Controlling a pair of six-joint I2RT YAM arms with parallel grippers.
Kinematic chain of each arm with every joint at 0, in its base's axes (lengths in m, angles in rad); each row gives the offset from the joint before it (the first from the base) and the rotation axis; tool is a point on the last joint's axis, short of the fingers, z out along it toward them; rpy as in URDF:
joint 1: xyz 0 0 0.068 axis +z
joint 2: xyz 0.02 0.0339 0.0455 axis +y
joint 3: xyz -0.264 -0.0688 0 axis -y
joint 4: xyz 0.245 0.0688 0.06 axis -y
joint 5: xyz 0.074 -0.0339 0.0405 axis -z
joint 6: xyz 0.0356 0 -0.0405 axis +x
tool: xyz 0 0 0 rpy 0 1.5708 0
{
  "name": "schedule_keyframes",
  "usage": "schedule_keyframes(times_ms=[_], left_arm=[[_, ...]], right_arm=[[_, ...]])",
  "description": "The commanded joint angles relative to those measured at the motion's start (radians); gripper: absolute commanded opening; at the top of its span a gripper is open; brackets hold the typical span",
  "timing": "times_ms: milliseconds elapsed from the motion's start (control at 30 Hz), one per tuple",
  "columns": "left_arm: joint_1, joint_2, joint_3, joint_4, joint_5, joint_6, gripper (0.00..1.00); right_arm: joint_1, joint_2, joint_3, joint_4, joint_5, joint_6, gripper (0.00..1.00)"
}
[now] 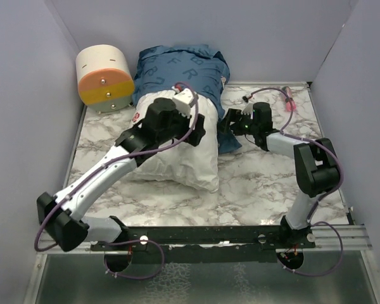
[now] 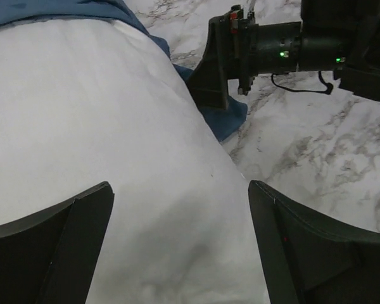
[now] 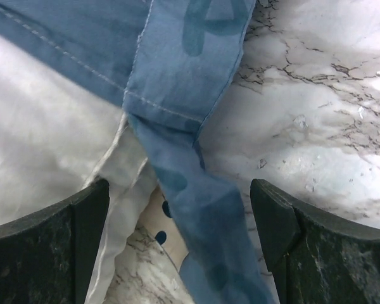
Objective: Put the pillow into the pillowcase
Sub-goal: Stuff the pillow into the pillowcase.
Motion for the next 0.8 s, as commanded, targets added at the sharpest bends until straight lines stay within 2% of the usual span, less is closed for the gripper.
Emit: schedule_keyframes(times_ms=[0,133,200,300,333,367,433,467,500,567,767], left_arm=[[-0.059,0.196,0.111,-0.061,-0.309,0.164,0.91],[-0.060,0.332,0.151,-0.032,-0.391,0.239,0.93],[-0.060,0.380,0.156,-0.010,-0.430,0.255,0.93],[-0.058,0.439,0.159,0.021,-0.501,0.264,0.86],[-0.054,0.455,0.155,0.036,-0.515,0.267,0.79],[-0.045,0.458,0.147,0.051,-0.520,0.264,0.68],[-0.019,0.500,0.133,0.082,-0.514,0.248,0.42],[0.000,0.511,0.127,0.096,-0.504,0.238,0.25],[0.020,0.520,0.126,0.106,-0.492,0.225,0.13],[0.061,0.537,0.131,0.125,-0.461,0.199,0.05],[0.131,0.583,0.181,0.196,-0.432,0.137,0.00]], right_arm=[[0.002,0.066,0.057,0.055,-0.031,0.011,0.92],[0.002,0.093,0.061,0.064,-0.048,0.003,0.86],[0.002,0.098,0.060,0.069,-0.061,-0.001,0.74],[0.002,0.082,0.037,0.096,-0.093,0.006,0.41],[0.002,0.063,0.023,0.105,-0.104,0.014,0.29],[0.002,0.041,0.008,0.115,-0.116,0.017,0.19],[0.002,-0.015,-0.042,0.139,-0.131,0.026,0.07],[0.002,-0.049,-0.069,0.149,-0.140,0.030,0.03],[0.002,-0.083,-0.100,0.153,-0.144,0.032,0.01],[0.001,-0.155,-0.162,0.151,-0.149,0.035,0.01],[0.002,-0.349,-0.358,0.096,-0.172,0.092,0.01]])
